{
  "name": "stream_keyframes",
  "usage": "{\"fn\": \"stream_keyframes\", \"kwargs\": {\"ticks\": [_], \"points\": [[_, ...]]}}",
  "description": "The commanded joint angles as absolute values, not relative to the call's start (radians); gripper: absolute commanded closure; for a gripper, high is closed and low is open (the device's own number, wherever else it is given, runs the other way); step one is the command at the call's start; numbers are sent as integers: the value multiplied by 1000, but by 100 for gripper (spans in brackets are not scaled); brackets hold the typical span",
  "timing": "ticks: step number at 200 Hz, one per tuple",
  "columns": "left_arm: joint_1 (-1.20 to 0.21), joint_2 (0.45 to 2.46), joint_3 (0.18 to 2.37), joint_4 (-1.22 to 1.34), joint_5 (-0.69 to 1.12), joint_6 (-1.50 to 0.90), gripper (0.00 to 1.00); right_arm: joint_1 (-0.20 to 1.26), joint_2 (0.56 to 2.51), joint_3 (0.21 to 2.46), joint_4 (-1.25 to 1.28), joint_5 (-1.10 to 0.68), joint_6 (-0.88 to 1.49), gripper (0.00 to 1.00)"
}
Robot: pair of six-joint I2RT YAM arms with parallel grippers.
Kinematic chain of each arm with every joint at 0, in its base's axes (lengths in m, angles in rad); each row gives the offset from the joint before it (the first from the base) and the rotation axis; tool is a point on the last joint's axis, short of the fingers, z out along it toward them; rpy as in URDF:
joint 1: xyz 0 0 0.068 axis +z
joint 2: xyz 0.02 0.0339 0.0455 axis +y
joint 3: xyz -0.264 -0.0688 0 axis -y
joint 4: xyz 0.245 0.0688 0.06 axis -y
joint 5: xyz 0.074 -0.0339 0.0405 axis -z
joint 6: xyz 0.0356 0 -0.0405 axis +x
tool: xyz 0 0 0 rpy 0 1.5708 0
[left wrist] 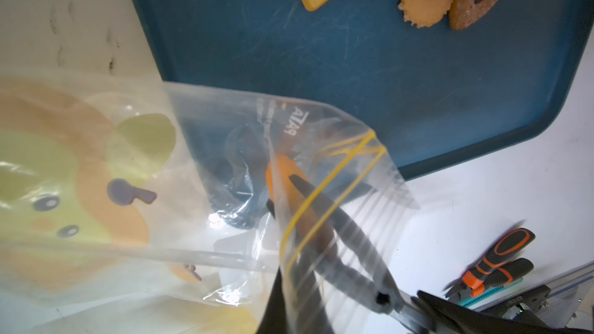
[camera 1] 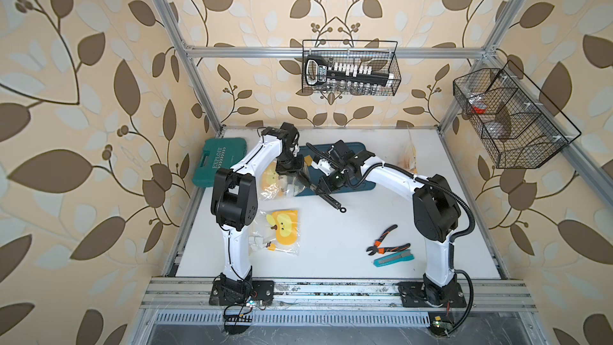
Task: Put the cookies into a resealable bag to prevent moisture
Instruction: Place the cookie in the ziploc bag.
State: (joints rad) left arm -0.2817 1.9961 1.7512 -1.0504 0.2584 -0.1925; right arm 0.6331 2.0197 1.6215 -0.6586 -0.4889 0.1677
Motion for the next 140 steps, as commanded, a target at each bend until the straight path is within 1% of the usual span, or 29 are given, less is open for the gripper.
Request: {"fn": "stream_keyframes", "kwargs": {"ticks": [1, 37, 54, 73, 107, 140], "points": [[-295, 1926, 1743, -1055, 285, -173, 100, 622, 2041, 1647, -618, -527, 179, 100], [-295, 1894, 1732, -1041, 239, -179, 100, 604, 2033, 1636, -691, -288, 192, 100], [-295, 1884, 1727, -1040, 213, -180, 100, 604, 2016, 1628, -709, -232, 188, 100], [-295, 1887, 1727, -1040, 221, -179, 100, 608, 1975, 1602, -673, -286, 171, 100], [-295, 1884, 1723, -1029, 270, -170, 100, 612, 1955, 1605, -642, -504, 125, 100], [-298, 1878, 1715, -1020, 298, -159, 100, 613, 2007, 1671, -672, -548, 112, 100]]}}
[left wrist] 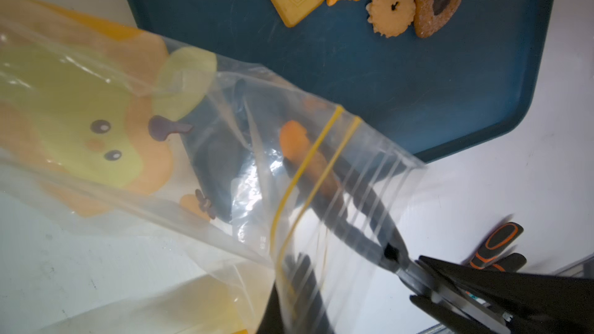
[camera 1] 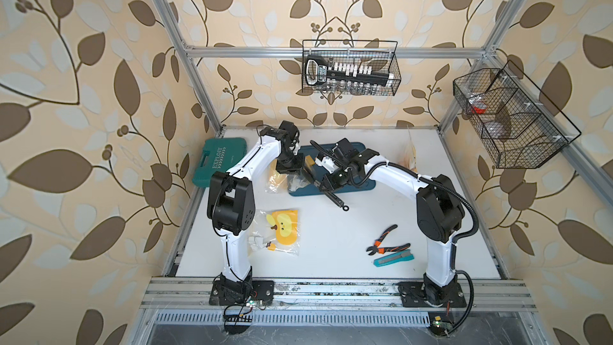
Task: Put the cookies into a resealable bag to prevent moisture
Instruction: Place the cookie in the ziploc bag.
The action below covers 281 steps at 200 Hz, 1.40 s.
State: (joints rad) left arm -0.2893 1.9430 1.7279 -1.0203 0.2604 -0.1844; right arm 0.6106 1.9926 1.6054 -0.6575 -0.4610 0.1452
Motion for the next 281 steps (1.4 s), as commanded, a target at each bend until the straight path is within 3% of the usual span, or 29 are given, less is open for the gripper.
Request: {"fn": "stream_keyframes", "kwargs": {"ticks": [1, 86, 116, 135, 157, 203, 281], "points": [[-298, 1878, 1715, -1020, 299, -158, 100, 614, 2009, 1672, -674, -547, 112, 100], [-299, 1875, 1712, -1018, 295, -158, 100, 636, 2145, 1838, -728, -509, 106, 100], [-296, 1883, 1718, -1036, 233, -172, 100, 635, 2111, 1806, -699, -455, 121, 72], [-292, 1888, 1722, -1042, 221, -175, 100, 637, 2087, 1790, -695, -435, 128, 60], [-287, 1897, 1726, -1049, 218, -178, 100, 640, 2064, 1761, -686, -428, 132, 52], [-282, 1910, 1729, -1058, 203, -181, 100, 653, 1985, 1685, -651, -387, 140, 60], [-262, 1931, 1738, -1078, 166, -194, 100, 719, 1732, 1458, -619, -194, 128, 62]]}}
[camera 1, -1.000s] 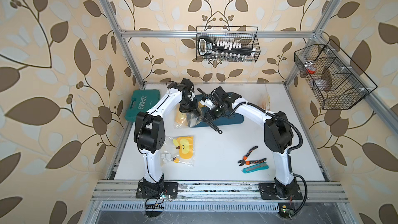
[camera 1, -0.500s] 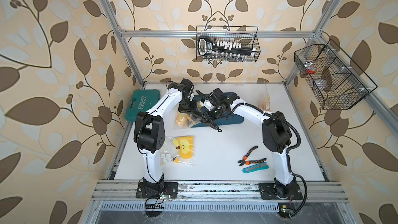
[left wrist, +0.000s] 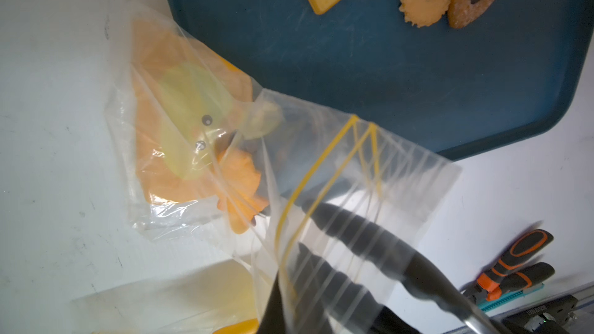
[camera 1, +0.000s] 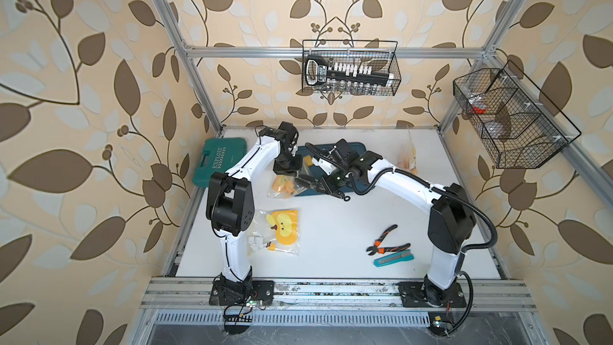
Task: Put the cookies into a resealable bag to prevent moisture
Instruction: Place the cookie in the ziploc bag, then pick up the cookie from the tray.
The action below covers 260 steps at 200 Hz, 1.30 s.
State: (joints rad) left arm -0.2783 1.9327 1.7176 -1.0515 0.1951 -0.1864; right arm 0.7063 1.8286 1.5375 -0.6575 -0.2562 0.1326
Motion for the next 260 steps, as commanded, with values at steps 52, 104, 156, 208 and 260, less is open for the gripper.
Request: {"fn": "stream_keyframes", "kwargs": {"ticks": [52, 104, 156, 208, 260], "points": [[-245, 1937, 1739, -1087, 133, -204, 100, 716, 1518, 1224, -455, -79, 206, 63], [-185, 1908, 1727, -1081, 81, -244, 100, 552, 1537, 1124, -406, 10, 296, 62], [-174, 1908, 1717, -1068, 104, -242, 100, 492, 1709, 1193, -350, -24, 299, 55], [-174, 1917, 1717, -1063, 129, -238, 100, 479, 1823, 1276, -356, -13, 297, 43], [-173, 1919, 1717, -1062, 140, -237, 100, 462, 1915, 1360, -373, -24, 280, 43]]}}
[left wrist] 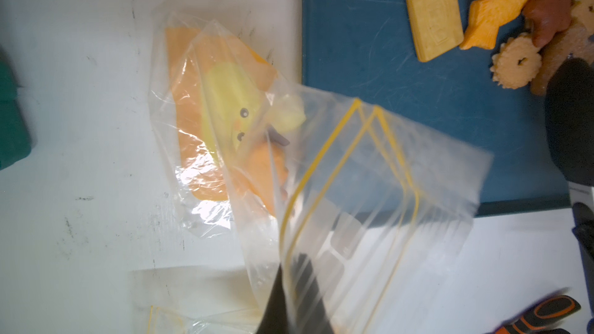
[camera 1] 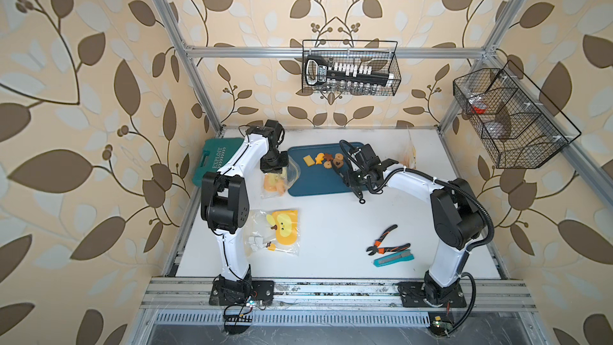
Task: Put the cookies into a resealable bag to prevent moisture
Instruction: Pick up the cookie from the tray.
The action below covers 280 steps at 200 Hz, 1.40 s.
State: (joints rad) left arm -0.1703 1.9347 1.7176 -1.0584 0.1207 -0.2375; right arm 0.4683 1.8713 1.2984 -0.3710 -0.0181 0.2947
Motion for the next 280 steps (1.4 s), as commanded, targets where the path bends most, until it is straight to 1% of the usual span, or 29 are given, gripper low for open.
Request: {"fn": "stream_keyframes", "kwargs": {"ticks": [1, 49, 63, 104, 141, 178, 220, 251, 280], "points": [[-173, 1919, 1718, -1062, 140, -236, 100, 462, 1917, 1361, -374, -25, 278, 43], [-173, 1918, 1718, -1062, 144, -236, 100, 462, 1955, 1378, -406, -34, 267, 43], [-173, 1919, 1718, -1062, 149, -236, 100, 462, 1964, 1386, -411, -34, 263, 45], [-173, 1921, 1718, -1060, 158, -234, 100, 462, 1944, 1378, -415, -44, 258, 60], [-175, 1928, 1714, -1052, 213, -229, 100, 463, 1845, 1302, -380, -14, 265, 65], [-178, 1936, 1712, -1045, 251, -226, 100, 485, 1707, 1210, -332, -14, 240, 68], [-187, 1942, 1714, -1043, 268, -221, 100, 551, 1614, 1180, -314, -144, 147, 70], [-193, 1950, 1716, -1045, 273, -219, 100, 629, 1603, 1231, -352, -197, 68, 70], [-196, 1948, 1715, -1044, 274, -216, 100, 666, 1650, 1301, -402, -203, 37, 71]]}}
